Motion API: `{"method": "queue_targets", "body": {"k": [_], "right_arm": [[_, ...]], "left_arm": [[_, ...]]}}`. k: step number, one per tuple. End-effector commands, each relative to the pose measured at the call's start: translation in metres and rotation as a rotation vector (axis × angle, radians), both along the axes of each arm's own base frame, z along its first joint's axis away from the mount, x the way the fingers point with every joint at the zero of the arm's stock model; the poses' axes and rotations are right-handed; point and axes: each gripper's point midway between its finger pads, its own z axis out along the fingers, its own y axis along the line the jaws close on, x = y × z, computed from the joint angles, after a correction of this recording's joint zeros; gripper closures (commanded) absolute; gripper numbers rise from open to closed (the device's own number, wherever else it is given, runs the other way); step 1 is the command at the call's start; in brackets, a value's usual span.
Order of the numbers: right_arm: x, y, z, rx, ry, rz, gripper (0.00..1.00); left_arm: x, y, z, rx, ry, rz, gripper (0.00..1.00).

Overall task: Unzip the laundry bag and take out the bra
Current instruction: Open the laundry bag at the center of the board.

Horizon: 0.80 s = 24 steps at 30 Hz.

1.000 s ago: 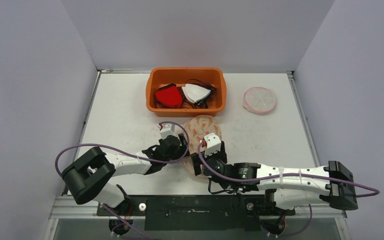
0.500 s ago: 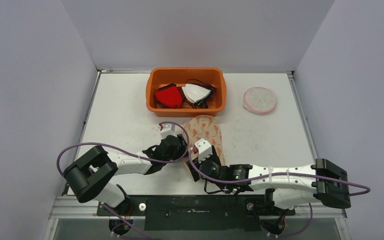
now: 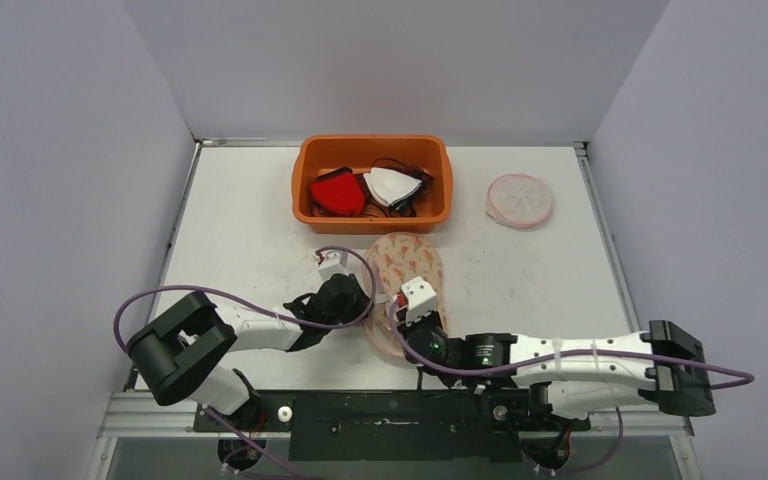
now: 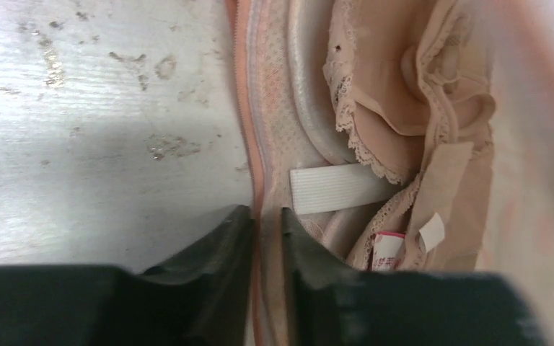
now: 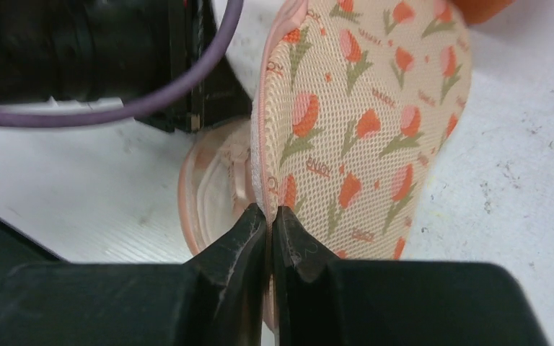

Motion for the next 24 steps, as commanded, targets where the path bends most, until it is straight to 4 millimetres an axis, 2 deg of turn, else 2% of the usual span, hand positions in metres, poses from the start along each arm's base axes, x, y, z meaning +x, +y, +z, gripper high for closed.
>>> {"method": "queue_targets", "body": {"k": [1, 2, 6, 11, 20, 22, 24], "right_arm": [[0.011, -0.023, 0.044, 0.19, -0.071, -0.14, 0.95], [0.012, -0.031, 0.048, 0.22, -0.077, -0.172, 0.95], [0.021, -0.071, 0.047, 0.277, -0.099, -0.341, 0.95], [0.029, -0.112, 0.034, 0.334, -0.083, -0.551, 0.95], [0.019, -0.139, 0.0, 0.542, 0.038, -0.713, 0.94], [0.017, -0.143, -0.006, 0.549, 0.046, -0.723, 0.89], [0.016, -0.145, -0.008, 0.551, 0.053, -0.728, 0.78]], "left_arm": [[-0.001, 0.02, -0.014, 0.039, 0.023, 0.051, 0.93], [-0.002, 0.024, -0.016, 0.046, 0.029, 0.058, 1.0], [-0.006, 0.038, -0.021, 0.079, 0.049, 0.093, 1.0], [-0.014, 0.054, -0.02, 0.082, 0.056, 0.138, 1.0], [-0.026, 0.079, -0.019, 0.069, 0.061, 0.225, 1.0], [-0.028, 0.082, -0.017, 0.066, 0.059, 0.228, 1.0], [-0.03, 0.083, -0.014, 0.062, 0.056, 0.228, 1.0]]}}
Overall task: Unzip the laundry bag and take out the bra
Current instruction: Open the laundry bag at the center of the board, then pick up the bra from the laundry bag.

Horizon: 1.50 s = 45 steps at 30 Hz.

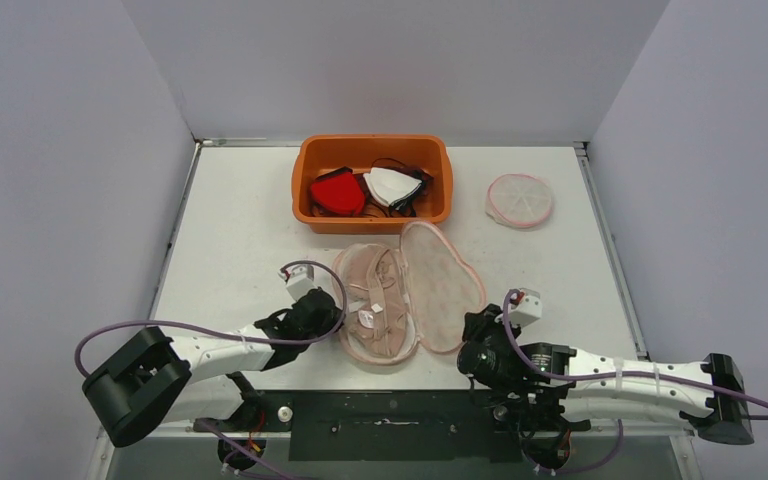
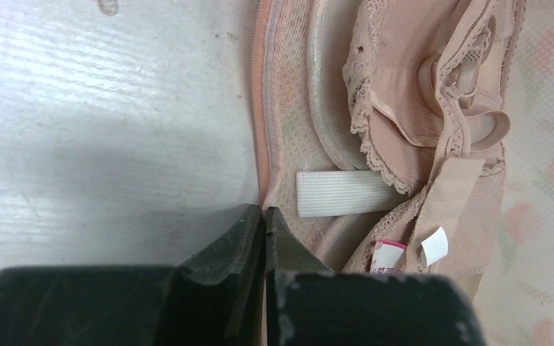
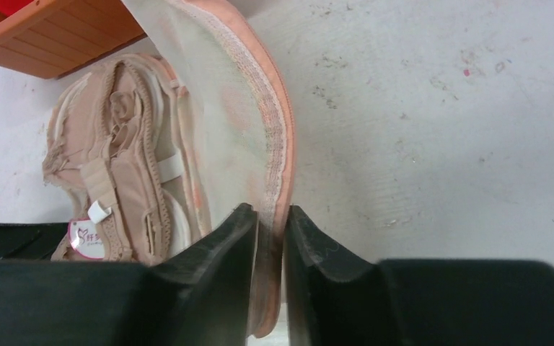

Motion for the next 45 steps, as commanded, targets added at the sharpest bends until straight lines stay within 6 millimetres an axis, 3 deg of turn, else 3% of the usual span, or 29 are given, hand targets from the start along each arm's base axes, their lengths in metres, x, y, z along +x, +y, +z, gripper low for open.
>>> {"method": "queue_targets", "body": {"k": [1, 4, 8, 12, 15, 16, 19, 23, 25, 29, 33, 36, 39, 42, 45], "right_arm": [[0.001, -0.011, -0.001, 0.069, -0.004, -0.069, 0.71], [0.002, -0.012, 0.009, 0.045, -0.012, -0.057, 0.53], [0.003, -0.002, 0.044, -0.048, -0.048, 0.036, 0.35], [0.0, 0.037, 0.091, -0.152, -0.098, 0.242, 0.24], [-0.002, 0.073, 0.119, -0.2, -0.134, 0.379, 0.23], [-0.003, 0.082, 0.12, -0.211, -0.136, 0.411, 0.22], [-0.003, 0.121, 0.117, -0.176, -0.162, 0.539, 0.22], [0.009, 0.152, 0.086, -0.066, -0.101, 0.657, 0.21], [0.019, 0.158, 0.071, -0.004, -0.073, 0.687, 0.21], [0.029, 0.161, 0.06, 0.122, -0.101, 0.703, 0.21], [0.034, 0.152, 0.062, 0.206, -0.19, 0.672, 0.22], [0.042, 0.147, 0.052, 0.23, -0.16, 0.677, 0.23], [0.044, 0.149, 0.037, 0.261, -0.085, 0.741, 0.23], [0.043, 0.151, 0.031, 0.342, -0.062, 0.763, 0.23], [0.042, 0.154, 0.025, 0.368, -0.037, 0.772, 0.22]], "left_arm": [[-0.009, 0.02, -0.007, 0.046, 0.026, 0.038, 1.0], [-0.011, 0.019, -0.002, 0.027, 0.016, 0.024, 1.0], [-0.014, 0.016, 0.001, 0.013, 0.01, -0.001, 1.0], [-0.017, 0.01, 0.004, 0.016, 0.015, -0.054, 1.0], [-0.018, 0.008, 0.011, 0.018, 0.017, -0.063, 1.0], [-0.021, 0.012, 0.01, 0.032, 0.029, -0.061, 1.0], [-0.022, 0.014, 0.02, 0.006, 0.006, -0.056, 1.0], [-0.025, 0.019, 0.039, -0.019, -0.022, -0.047, 0.97], [-0.027, 0.024, 0.051, -0.027, -0.035, -0.042, 0.86], [-0.033, 0.034, 0.079, -0.042, -0.08, -0.046, 0.61], [-0.032, 0.031, 0.111, -0.106, -0.156, -0.063, 0.57], [-0.025, 0.007, 0.132, -0.205, -0.237, -0.135, 0.64], [-0.016, -0.023, 0.146, -0.309, -0.295, -0.206, 0.87], [-0.009, -0.042, 0.137, -0.311, -0.266, -0.249, 1.0], [-0.004, -0.052, 0.12, -0.283, -0.221, -0.268, 1.0]]}}
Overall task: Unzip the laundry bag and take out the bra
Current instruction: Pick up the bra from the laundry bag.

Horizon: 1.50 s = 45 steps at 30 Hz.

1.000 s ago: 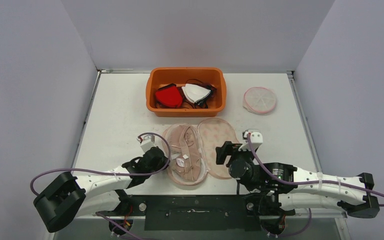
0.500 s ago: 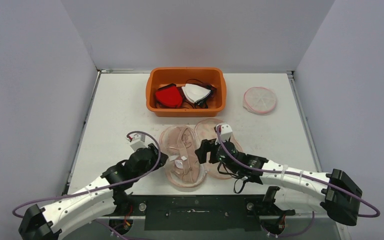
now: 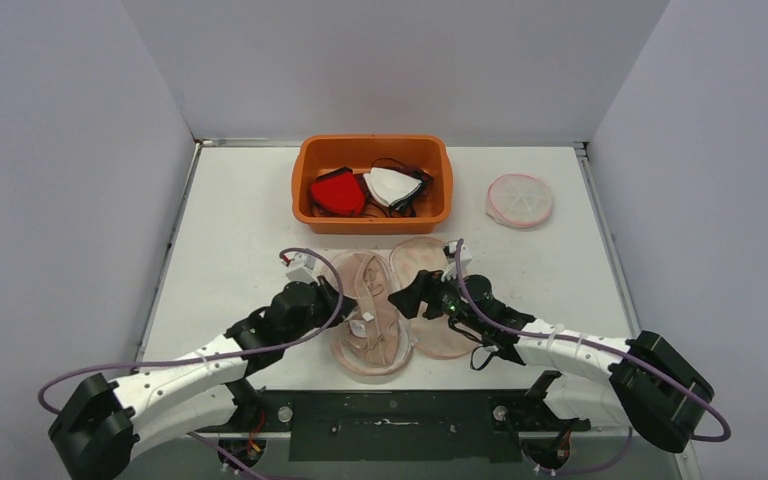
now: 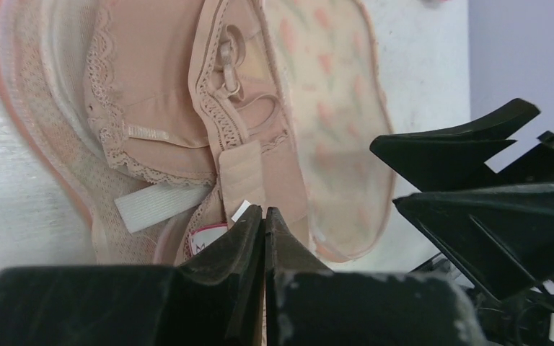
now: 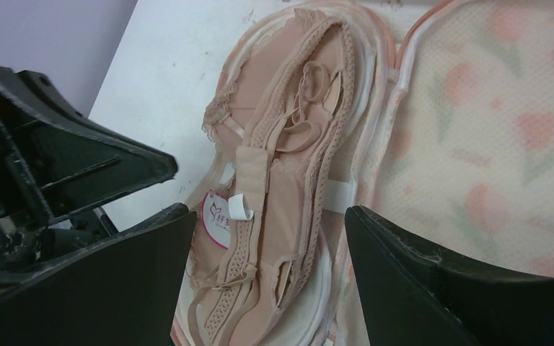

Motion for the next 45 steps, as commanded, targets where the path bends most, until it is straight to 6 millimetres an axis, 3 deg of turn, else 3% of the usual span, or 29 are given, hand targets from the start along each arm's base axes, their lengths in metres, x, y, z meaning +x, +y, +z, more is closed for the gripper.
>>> {"method": "queue_targets", "body": {"k": [1, 4, 16, 29, 42, 45], "right_arm": [[-0.01, 0.02, 0.017, 0.14, 0.005, 0.101, 0.21], [-0.009, 0.021, 0.011, 0.137, 0.026, 0.092, 0.2], [-0.004, 0.031, -0.019, 0.117, 0.116, 0.089, 0.23], [0.006, 0.043, -0.021, 0.124, 0.144, 0.082, 0.25], [0.026, 0.045, -0.056, 0.006, 0.237, -0.007, 0.34], [0.027, 0.049, -0.06, 0.006, 0.25, 0.002, 0.4]], "left_arm": [[0.012, -0.029, 0.012, -0.065, -0.047, -0.074, 1.0], [0.016, -0.029, -0.006, -0.045, -0.02, -0.058, 1.0], [0.022, 0.004, -0.077, 0.048, 0.121, 0.063, 1.0], [0.019, 0.014, -0.106, 0.086, 0.16, 0.075, 1.0], [0.017, 0.012, -0.115, 0.078, 0.179, 0.058, 1.0], [0.017, 0.011, -0.116, 0.075, 0.181, 0.053, 1.0]]}}
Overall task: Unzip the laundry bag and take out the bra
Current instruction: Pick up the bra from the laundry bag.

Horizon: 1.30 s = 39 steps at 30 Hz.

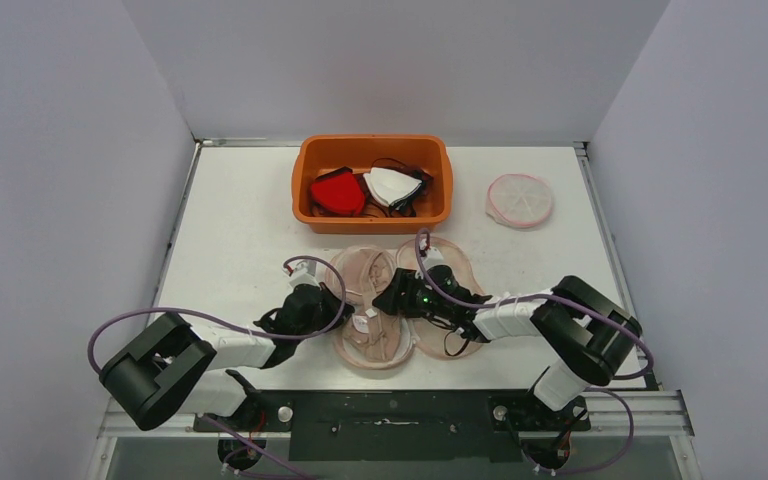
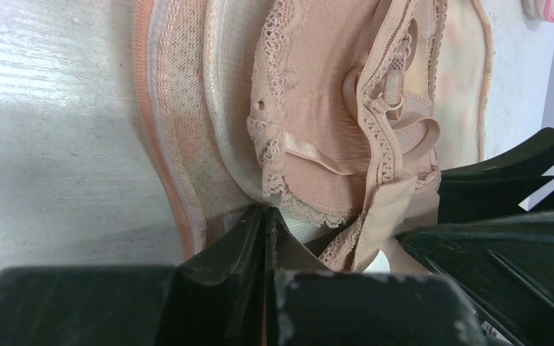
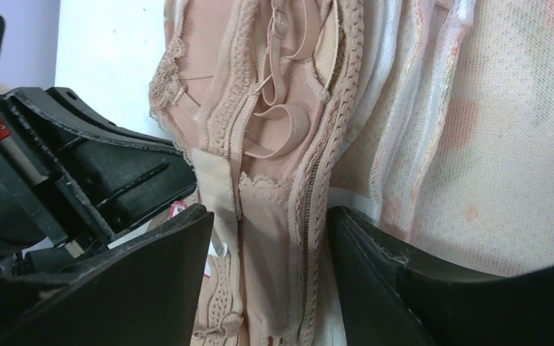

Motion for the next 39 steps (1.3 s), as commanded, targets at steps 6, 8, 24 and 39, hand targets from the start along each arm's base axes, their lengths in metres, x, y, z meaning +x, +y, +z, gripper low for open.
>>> {"method": "queue_targets", "body": {"k": [6, 8, 24, 39], "right_arm": [[0.019, 0.015, 0.014, 0.055, -0.032, -0.019, 0.58], [0.02, 0.016, 0.018, 0.067, -0.038, -0.022, 0.64], [0.012, 0.005, 0.049, 0.061, -0.142, 0.006, 0.95], [0.013, -0.009, 0.121, 0.056, -0.273, 0.005, 0.95]], "left_arm": [[-0.007, 0.003, -0.014, 0.023, 0.035, -0.022, 1.0], [-0.007, 0.002, -0.015, 0.026, 0.038, -0.024, 1.0], [-0.008, 0.003, -0.014, 0.019, 0.04, -0.023, 1.0], [-0.005, 0.011, 0.0, 0.026, 0.02, 0.004, 1.0]]}}
